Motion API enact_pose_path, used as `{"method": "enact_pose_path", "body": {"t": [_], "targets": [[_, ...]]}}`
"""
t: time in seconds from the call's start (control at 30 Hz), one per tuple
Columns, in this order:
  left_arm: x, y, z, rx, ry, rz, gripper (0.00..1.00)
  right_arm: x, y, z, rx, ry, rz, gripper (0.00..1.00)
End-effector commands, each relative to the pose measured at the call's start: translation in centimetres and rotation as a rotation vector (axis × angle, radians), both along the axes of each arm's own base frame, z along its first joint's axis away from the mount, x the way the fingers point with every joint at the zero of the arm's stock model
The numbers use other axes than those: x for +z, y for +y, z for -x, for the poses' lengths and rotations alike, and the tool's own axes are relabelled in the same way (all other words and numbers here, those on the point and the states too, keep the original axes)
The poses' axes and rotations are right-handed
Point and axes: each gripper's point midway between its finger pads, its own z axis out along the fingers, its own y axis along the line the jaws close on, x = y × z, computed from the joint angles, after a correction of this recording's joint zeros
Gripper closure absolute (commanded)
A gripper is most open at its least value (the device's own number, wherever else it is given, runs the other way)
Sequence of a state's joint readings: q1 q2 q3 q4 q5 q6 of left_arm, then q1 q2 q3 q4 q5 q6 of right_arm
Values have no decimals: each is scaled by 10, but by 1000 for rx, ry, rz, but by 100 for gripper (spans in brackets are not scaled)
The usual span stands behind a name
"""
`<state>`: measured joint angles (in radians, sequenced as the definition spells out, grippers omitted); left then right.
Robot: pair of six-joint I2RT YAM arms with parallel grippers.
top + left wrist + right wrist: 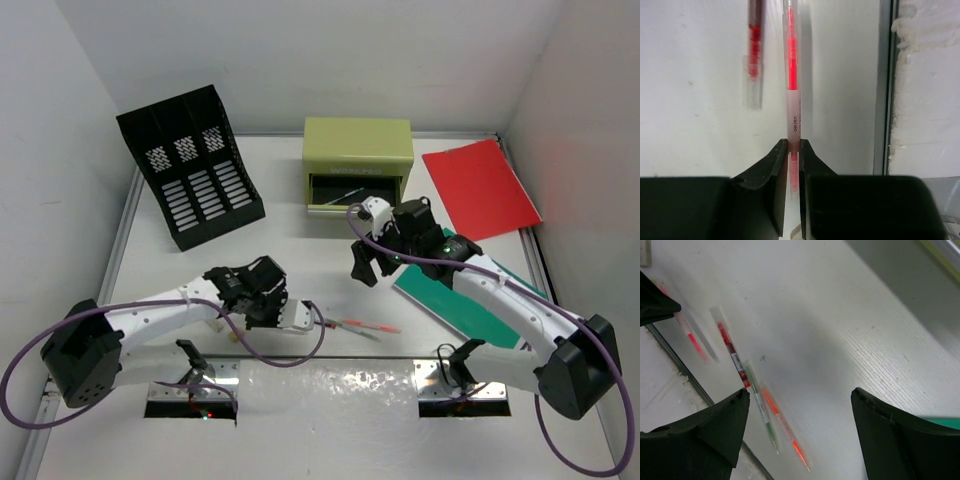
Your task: Organize the desk
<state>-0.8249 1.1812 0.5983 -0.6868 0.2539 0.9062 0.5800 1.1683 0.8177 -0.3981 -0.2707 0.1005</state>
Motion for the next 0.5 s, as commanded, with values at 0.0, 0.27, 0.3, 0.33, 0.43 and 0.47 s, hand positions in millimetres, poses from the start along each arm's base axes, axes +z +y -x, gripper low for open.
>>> {"method": "enact_pose_path", "body": {"t": [0.0,0.27,0.3,0.33,0.43,0.47], "targets": [[29,-20,3,-27,4,107,100,38,8,-14,-47,-77,-84,20],[51,-32,-7,3,-38,170,100,45,-14,-29,-169,-101,-55,20],[54,-34,-9,12,-44,179,100,43,-21,-31,-201,-95,-35,20],[55,-36,-12,19,-55,187,100,47,-28,-35,-234,-98,-29,20],[65,-44,-25,80,-89,212,100,45,-49,-41,-321,-98,22,21],[69,-48,-32,101,-109,219,100,49,-61,-45,-366,-111,18,22]]}}
